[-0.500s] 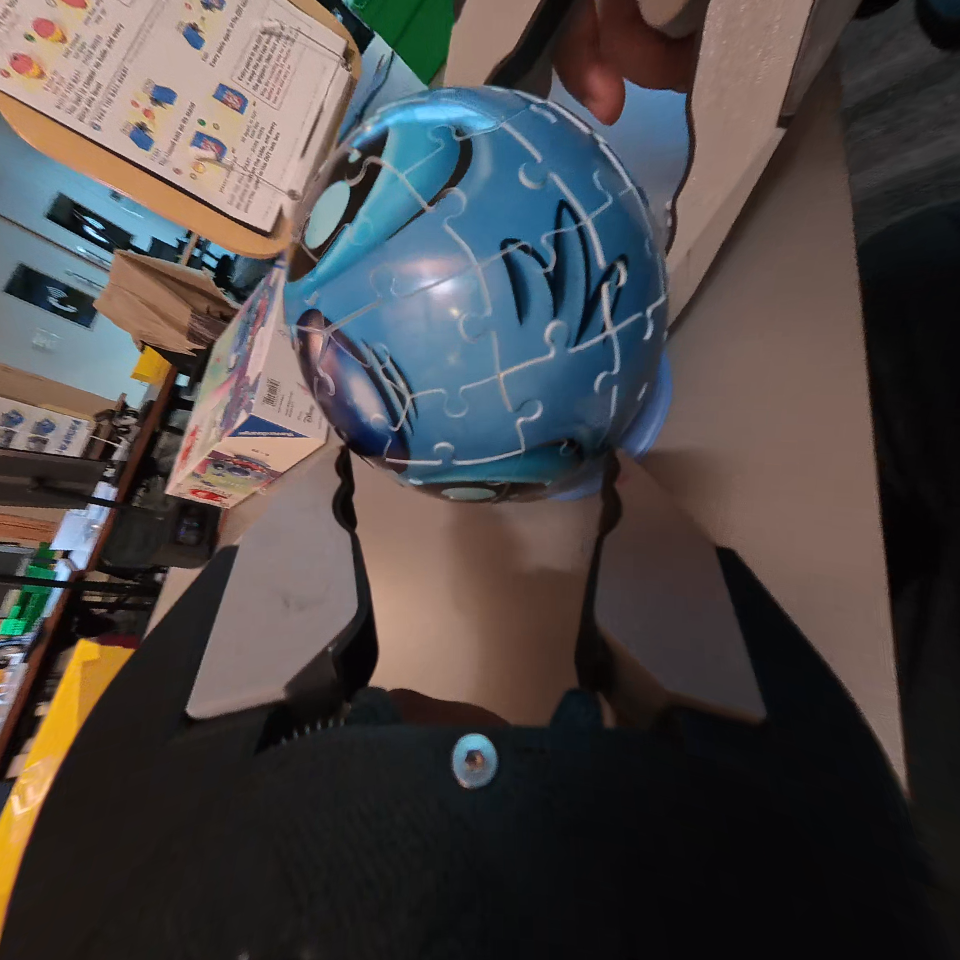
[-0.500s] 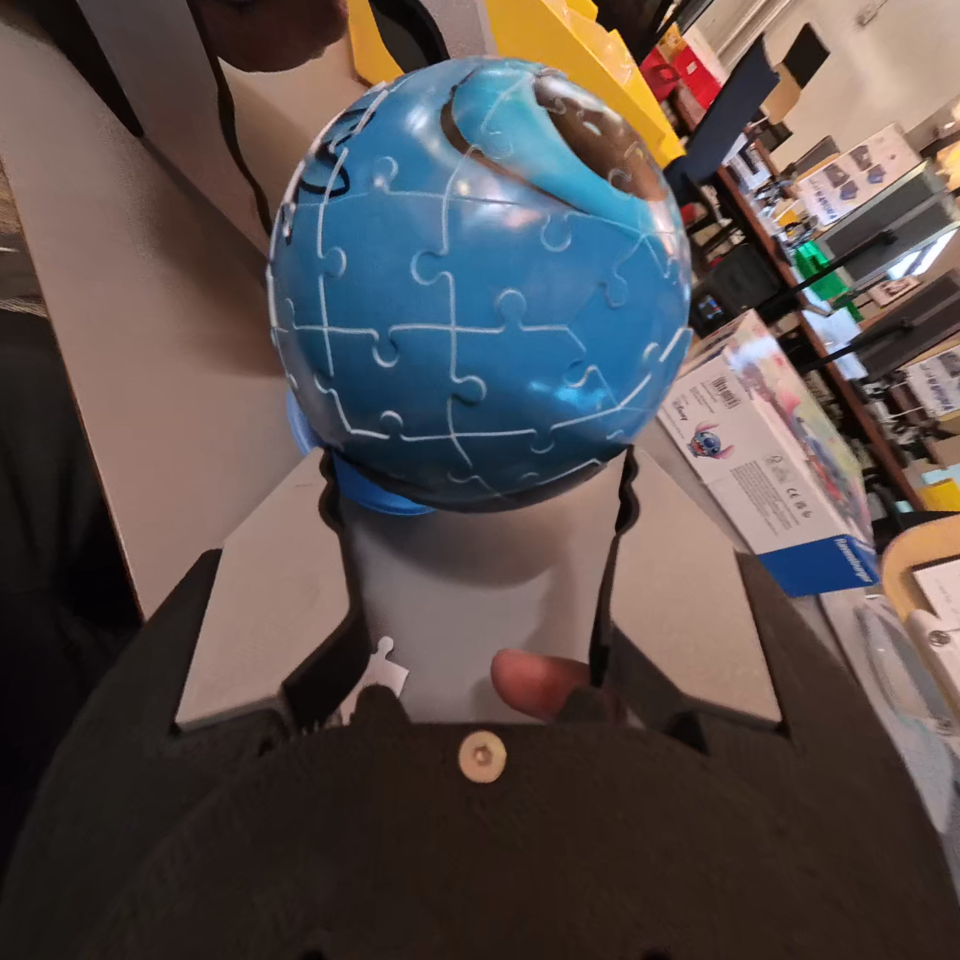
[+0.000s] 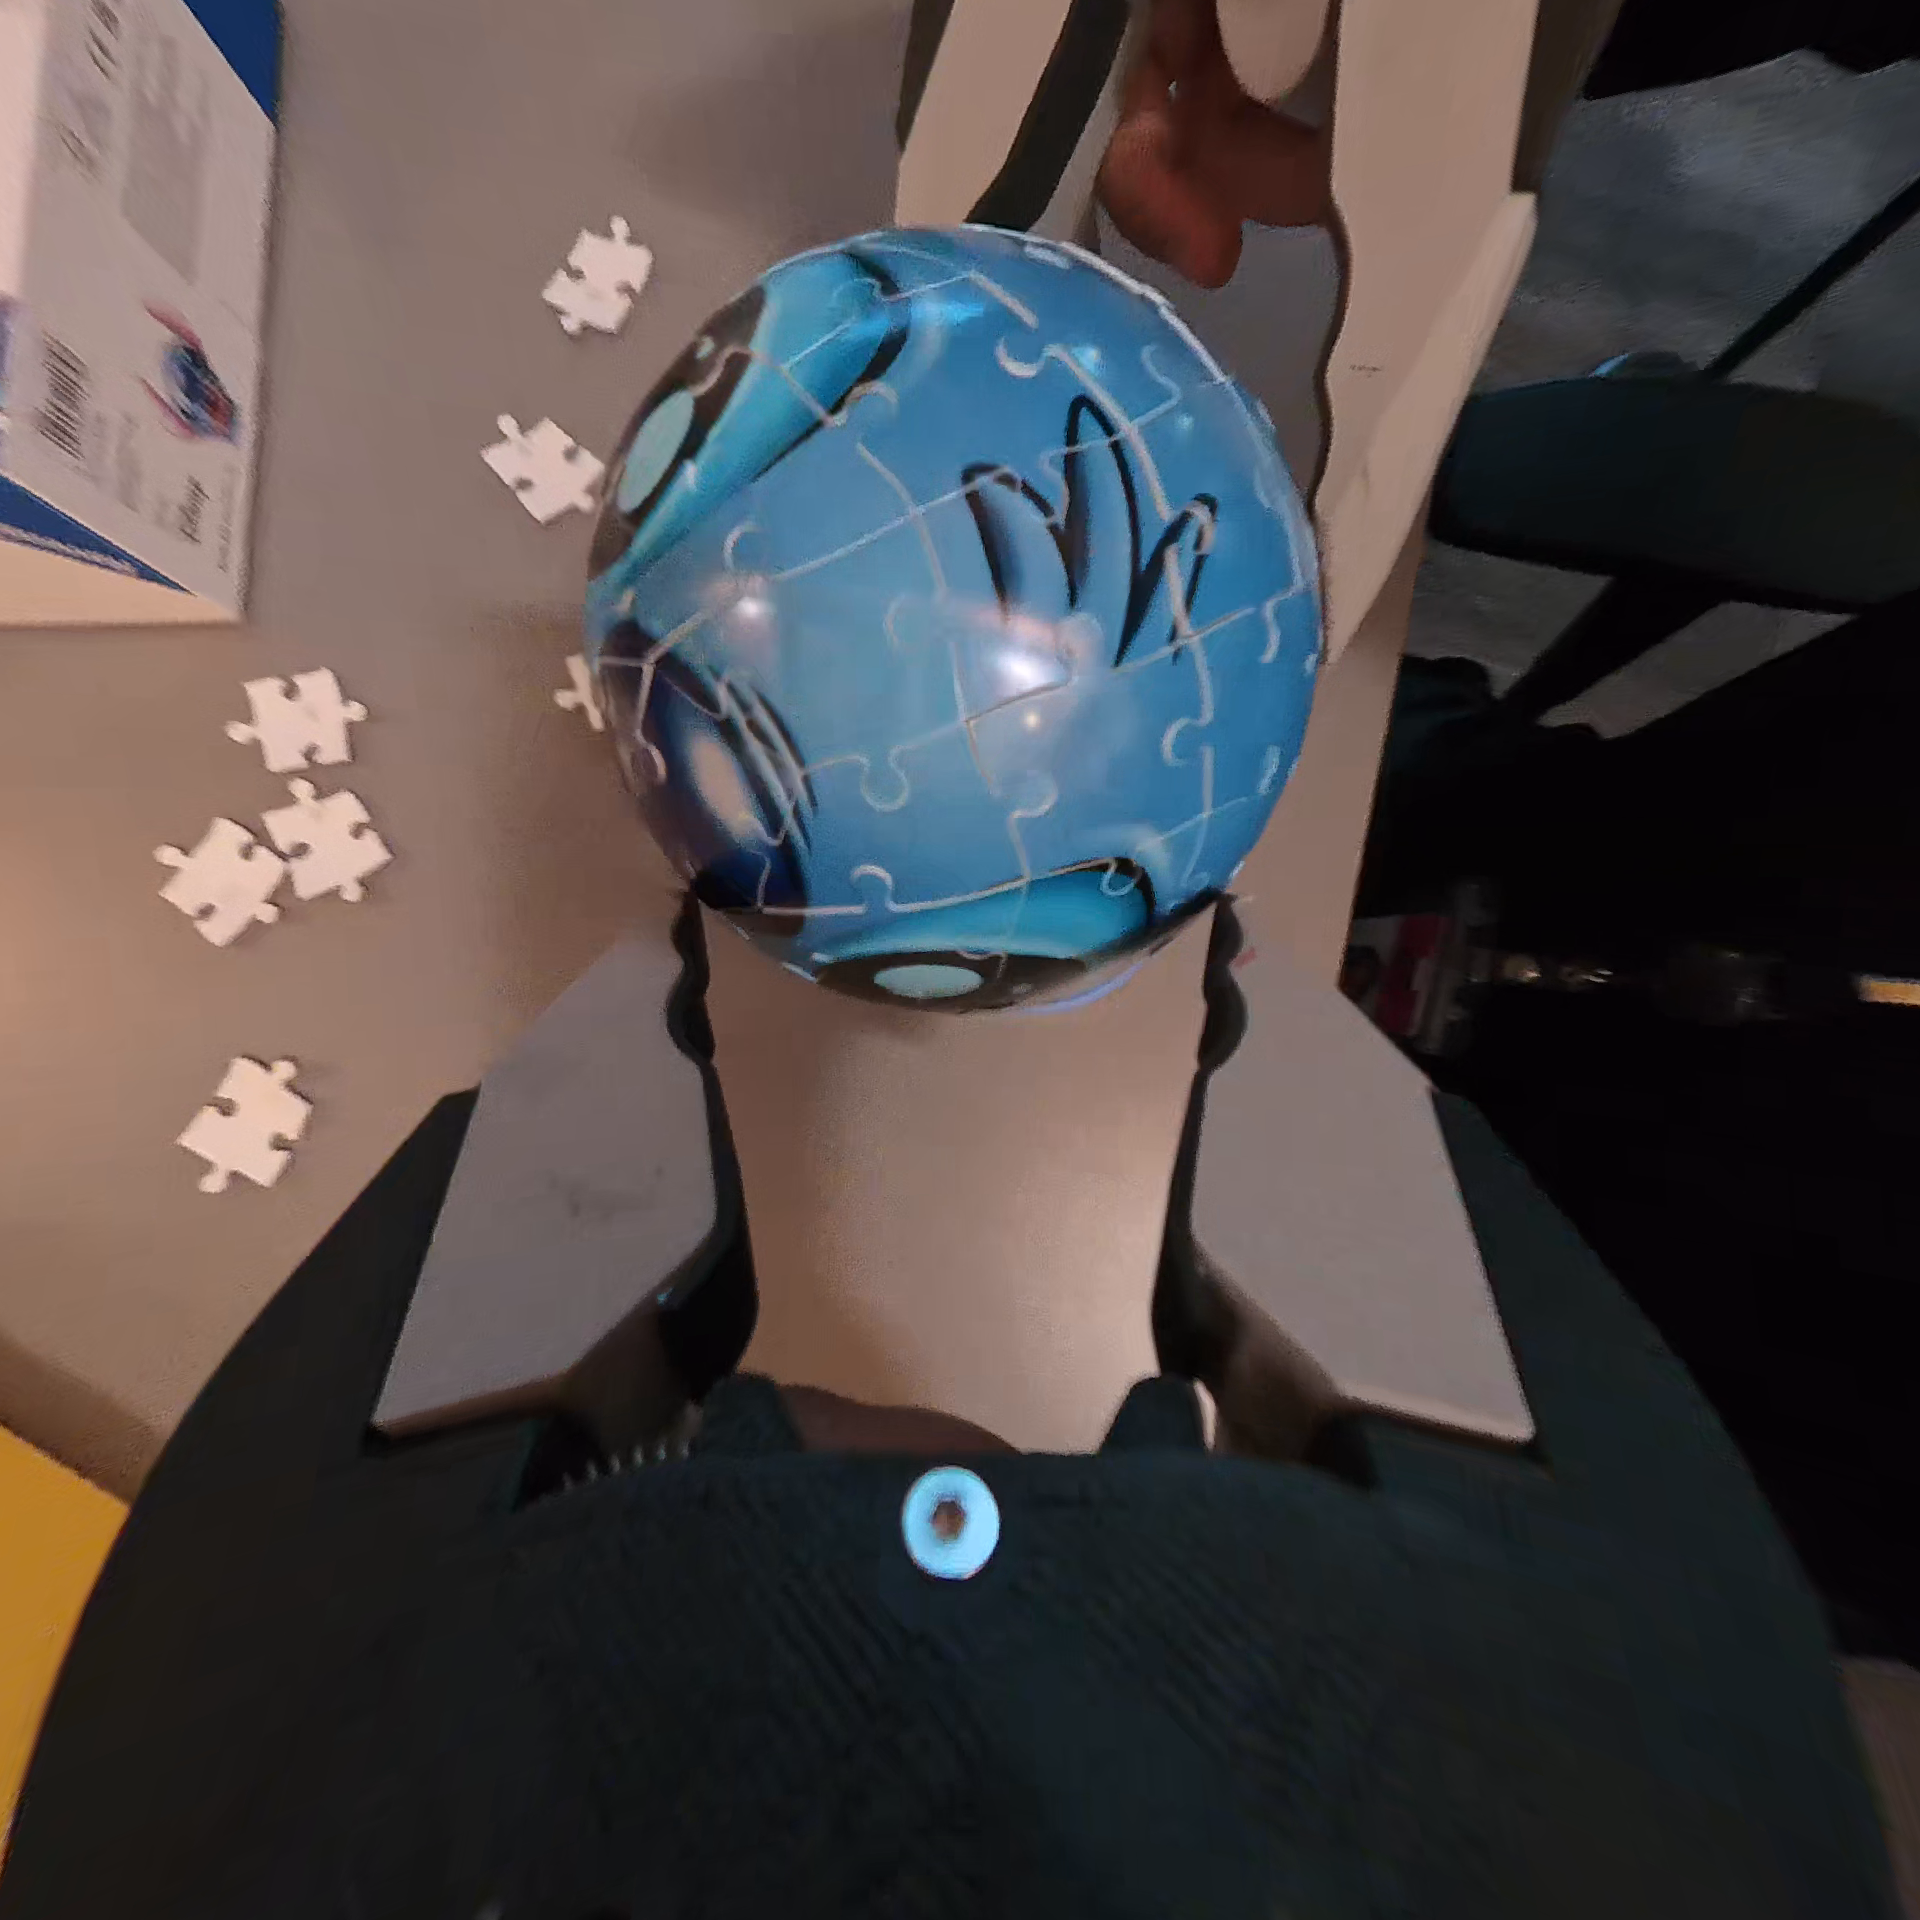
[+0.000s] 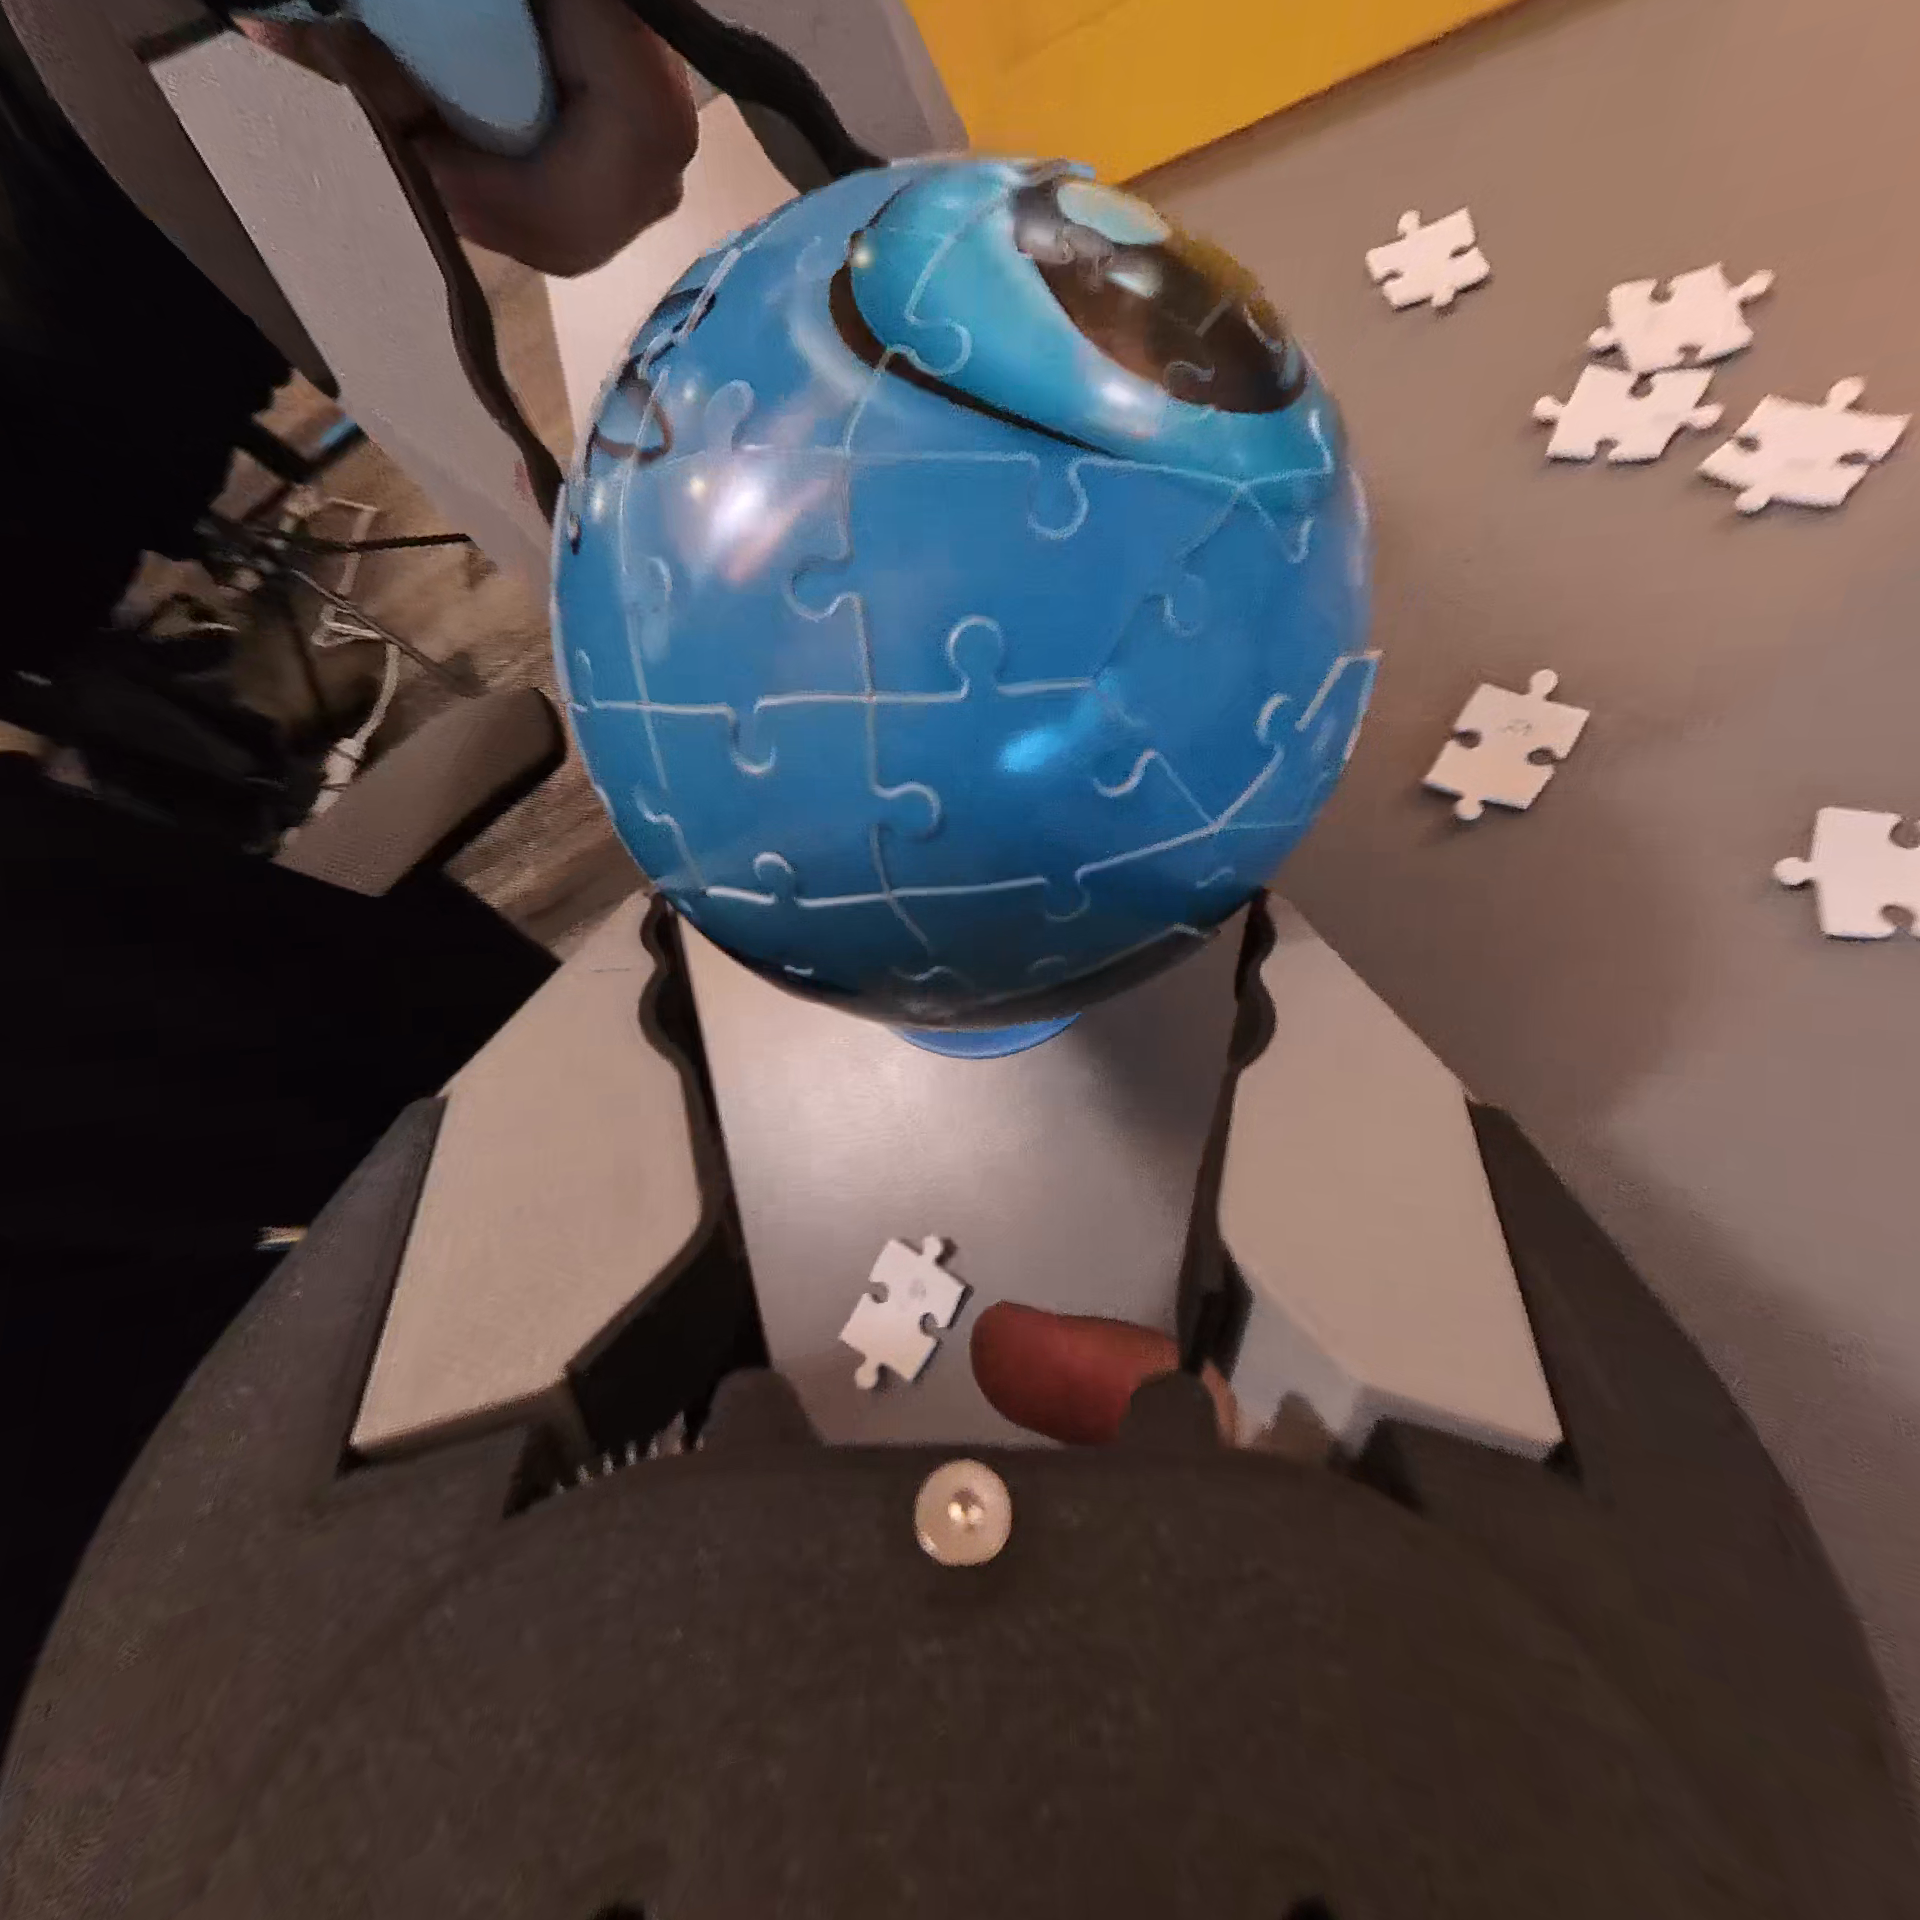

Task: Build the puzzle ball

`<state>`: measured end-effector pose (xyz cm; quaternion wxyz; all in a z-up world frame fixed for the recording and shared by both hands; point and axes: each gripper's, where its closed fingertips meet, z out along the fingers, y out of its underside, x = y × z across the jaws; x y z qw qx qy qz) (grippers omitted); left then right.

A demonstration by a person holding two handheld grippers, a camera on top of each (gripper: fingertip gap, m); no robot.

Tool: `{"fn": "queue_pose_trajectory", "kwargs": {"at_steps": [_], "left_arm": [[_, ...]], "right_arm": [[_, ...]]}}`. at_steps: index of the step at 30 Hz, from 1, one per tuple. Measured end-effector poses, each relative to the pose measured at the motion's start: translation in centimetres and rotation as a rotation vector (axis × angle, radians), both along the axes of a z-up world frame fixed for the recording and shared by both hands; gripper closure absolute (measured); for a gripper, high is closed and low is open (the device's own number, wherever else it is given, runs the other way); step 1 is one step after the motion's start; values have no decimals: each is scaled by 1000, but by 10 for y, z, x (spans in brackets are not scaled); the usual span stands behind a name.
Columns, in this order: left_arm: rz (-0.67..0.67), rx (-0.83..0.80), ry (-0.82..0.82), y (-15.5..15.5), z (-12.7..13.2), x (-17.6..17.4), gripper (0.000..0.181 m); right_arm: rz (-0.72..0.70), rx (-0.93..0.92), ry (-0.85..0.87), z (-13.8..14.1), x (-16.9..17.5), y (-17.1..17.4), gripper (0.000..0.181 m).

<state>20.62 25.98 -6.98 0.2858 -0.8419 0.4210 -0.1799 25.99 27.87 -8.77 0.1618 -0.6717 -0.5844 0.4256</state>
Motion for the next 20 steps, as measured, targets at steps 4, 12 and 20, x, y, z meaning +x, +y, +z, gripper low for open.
{"fn": "queue_pose_trajectory", "kwargs": {"at_steps": [4, 12, 20], "left_arm": [[12, -168, -43, 1, 0, 1, 87], [53, -307, -118, 5, 4, 1, 87], [60, -234, -134, 8, 2, -5, 87]], "right_arm": [[14, -157, -90, 4, 1, 0, 76], [32, -331, -191, 15, 2, 6, 75], [22, -268, -177, 17, -3, 6, 75]]}}
